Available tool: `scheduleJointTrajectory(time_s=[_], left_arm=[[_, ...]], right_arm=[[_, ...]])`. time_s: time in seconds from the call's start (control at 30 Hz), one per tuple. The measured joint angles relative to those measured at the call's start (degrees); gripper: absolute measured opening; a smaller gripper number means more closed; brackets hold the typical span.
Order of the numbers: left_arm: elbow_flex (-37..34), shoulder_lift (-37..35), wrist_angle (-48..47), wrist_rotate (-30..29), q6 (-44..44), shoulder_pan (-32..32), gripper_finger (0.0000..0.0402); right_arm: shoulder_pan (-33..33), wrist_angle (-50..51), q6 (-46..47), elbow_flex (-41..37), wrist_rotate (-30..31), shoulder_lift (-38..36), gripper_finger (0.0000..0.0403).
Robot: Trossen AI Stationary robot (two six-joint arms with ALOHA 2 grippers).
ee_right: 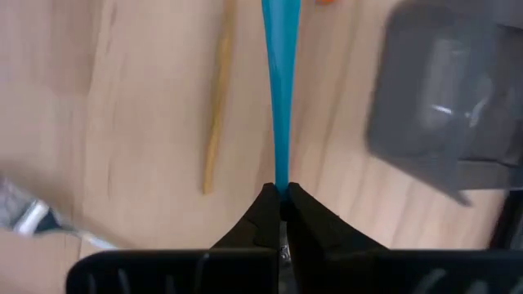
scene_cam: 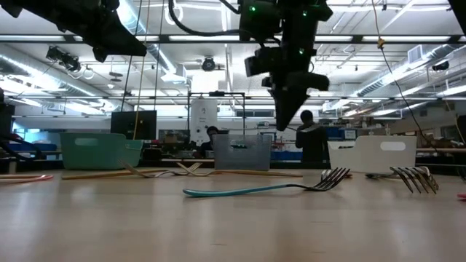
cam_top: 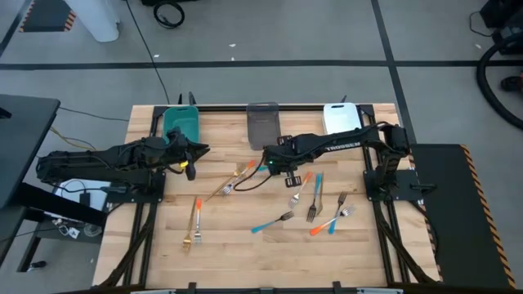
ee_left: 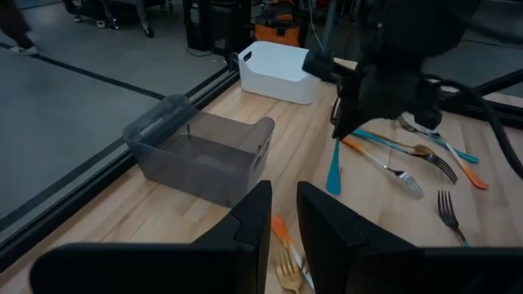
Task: Sort silverware by color (type)
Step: Put the top left blue fork into the black bin
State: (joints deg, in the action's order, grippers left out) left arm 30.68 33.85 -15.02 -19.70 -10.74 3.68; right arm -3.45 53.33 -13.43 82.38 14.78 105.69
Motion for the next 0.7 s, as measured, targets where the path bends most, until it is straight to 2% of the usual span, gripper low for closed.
scheduleJointTrajectory(time_s=[0.2, 0.4, 0.7], left_arm=[[0.0, 0.0, 0.0, 0.0, 0.7, 0.0, 0.0068], [0.0, 0.0, -0.3, 0.0, 0.9, 0.0, 0.0068], [0.0, 0.0, -0.4, 0.0, 0.9, 0.0, 0.0068]], right_arm=[[-2.8, -2.5, 7.9, 3.7, -1.8, 0.0, 0.0014], [-7.1, -10.2, 14.8, 4.2, -5.1, 0.0, 0.0015], [-12.0, -17.9, 19.3, 4.1, -5.5, 0.0, 0.0015]])
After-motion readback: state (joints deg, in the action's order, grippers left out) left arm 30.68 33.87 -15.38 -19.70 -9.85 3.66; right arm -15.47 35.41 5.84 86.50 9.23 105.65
